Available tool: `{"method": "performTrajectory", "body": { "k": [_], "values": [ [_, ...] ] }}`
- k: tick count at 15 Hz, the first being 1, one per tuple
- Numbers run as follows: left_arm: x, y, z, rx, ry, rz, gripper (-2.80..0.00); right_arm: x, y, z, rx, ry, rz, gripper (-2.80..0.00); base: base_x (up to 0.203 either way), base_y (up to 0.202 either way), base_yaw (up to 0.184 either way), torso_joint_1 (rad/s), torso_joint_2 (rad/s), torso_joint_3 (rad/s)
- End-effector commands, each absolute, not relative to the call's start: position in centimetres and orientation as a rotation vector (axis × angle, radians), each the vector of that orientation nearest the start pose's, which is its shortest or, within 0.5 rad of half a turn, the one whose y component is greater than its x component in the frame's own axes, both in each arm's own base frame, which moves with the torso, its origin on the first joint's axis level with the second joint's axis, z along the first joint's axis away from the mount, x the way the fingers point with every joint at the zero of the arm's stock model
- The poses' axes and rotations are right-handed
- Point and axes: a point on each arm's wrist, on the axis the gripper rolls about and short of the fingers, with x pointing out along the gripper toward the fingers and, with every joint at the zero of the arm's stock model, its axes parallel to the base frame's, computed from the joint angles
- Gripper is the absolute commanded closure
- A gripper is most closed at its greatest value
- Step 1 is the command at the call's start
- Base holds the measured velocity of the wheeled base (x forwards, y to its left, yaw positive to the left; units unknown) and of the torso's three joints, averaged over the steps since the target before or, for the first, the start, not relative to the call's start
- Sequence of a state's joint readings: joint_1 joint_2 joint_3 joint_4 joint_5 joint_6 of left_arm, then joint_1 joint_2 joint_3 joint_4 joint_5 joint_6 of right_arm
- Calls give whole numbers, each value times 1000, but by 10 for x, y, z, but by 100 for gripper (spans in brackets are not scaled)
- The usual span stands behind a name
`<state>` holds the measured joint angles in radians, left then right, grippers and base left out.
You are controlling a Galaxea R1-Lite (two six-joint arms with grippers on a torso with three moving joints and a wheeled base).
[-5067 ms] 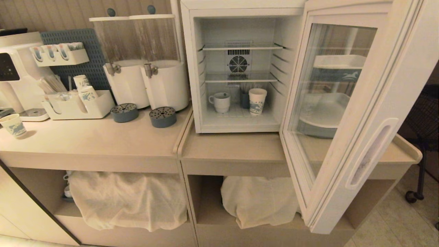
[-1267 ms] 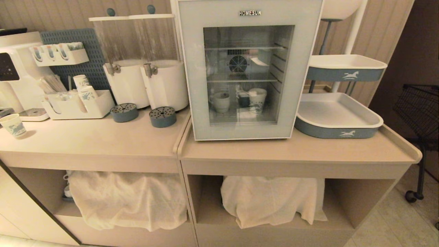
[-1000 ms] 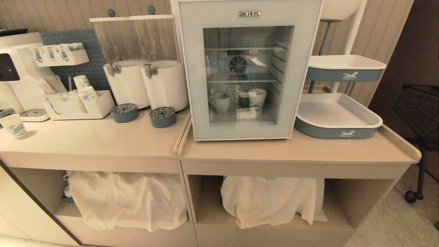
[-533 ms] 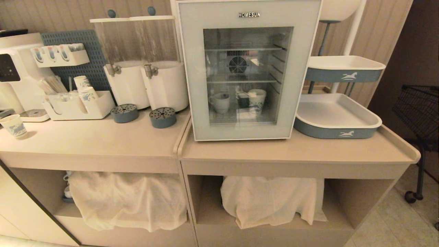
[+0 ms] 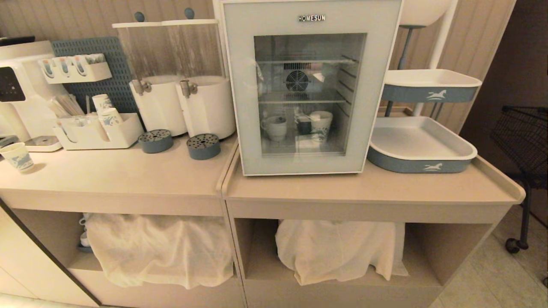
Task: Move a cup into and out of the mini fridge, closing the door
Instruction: Open the freezer door
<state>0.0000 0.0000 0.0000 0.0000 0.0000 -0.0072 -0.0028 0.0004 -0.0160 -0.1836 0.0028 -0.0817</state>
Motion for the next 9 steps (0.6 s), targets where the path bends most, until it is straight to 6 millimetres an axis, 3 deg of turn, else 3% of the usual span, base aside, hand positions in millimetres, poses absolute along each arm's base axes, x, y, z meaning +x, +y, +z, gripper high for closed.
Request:
{"method": "performTrajectory", "body": {
  "k": [1,9],
  "values": [
    [-23,0,75,-8,0,0,0,-22,0,77,-77,-46,6,0,0,0,0,0,0,0],
    [-23,0,76,-8,1,0,0,-21,0,74,-40,-6,7,0,0,0,0,0,0,0]
  ]
}}
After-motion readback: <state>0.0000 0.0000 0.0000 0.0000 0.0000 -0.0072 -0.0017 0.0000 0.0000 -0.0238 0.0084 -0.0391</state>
